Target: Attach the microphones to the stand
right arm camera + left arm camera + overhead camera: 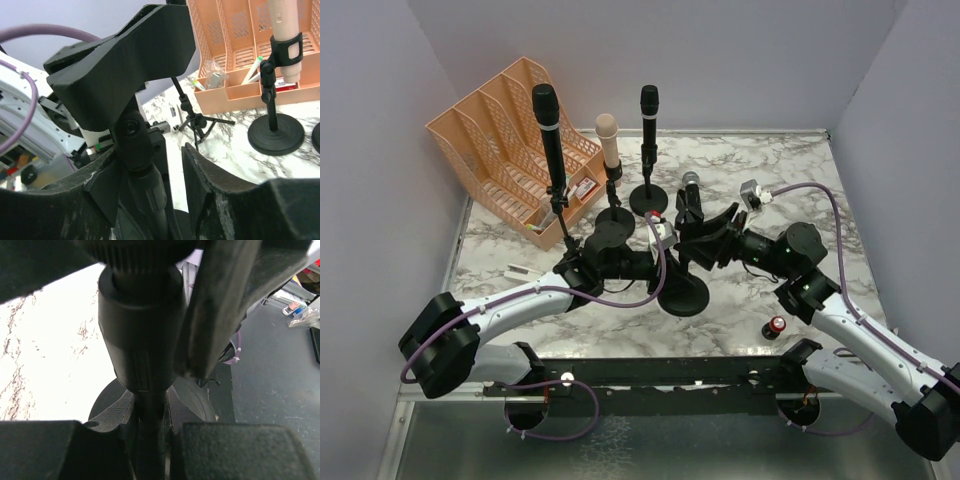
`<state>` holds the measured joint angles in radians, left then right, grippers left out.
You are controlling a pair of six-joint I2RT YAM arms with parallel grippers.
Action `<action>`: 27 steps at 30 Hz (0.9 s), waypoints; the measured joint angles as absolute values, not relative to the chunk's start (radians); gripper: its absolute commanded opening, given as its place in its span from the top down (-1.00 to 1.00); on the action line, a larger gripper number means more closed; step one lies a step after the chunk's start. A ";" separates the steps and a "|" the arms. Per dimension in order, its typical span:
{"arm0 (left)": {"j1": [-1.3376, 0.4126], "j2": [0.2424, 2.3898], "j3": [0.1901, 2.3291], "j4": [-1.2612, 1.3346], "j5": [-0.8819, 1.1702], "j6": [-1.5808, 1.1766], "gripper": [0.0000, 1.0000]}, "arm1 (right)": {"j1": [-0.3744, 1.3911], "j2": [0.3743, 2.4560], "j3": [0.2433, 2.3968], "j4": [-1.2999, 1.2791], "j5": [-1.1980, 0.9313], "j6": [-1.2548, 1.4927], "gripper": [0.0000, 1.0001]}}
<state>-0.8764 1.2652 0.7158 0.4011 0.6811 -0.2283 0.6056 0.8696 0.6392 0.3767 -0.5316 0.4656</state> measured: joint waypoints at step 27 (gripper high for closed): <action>-0.870 1.348 0.716 0.423 0.574 -0.268 1.00 | 0.620 0.915 0.726 0.479 -0.149 0.464 0.73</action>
<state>-0.8696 1.3483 0.7162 0.4232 0.5735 -0.2676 0.6205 0.9154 0.7261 0.4786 -0.1486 0.4637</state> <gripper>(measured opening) 0.182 0.251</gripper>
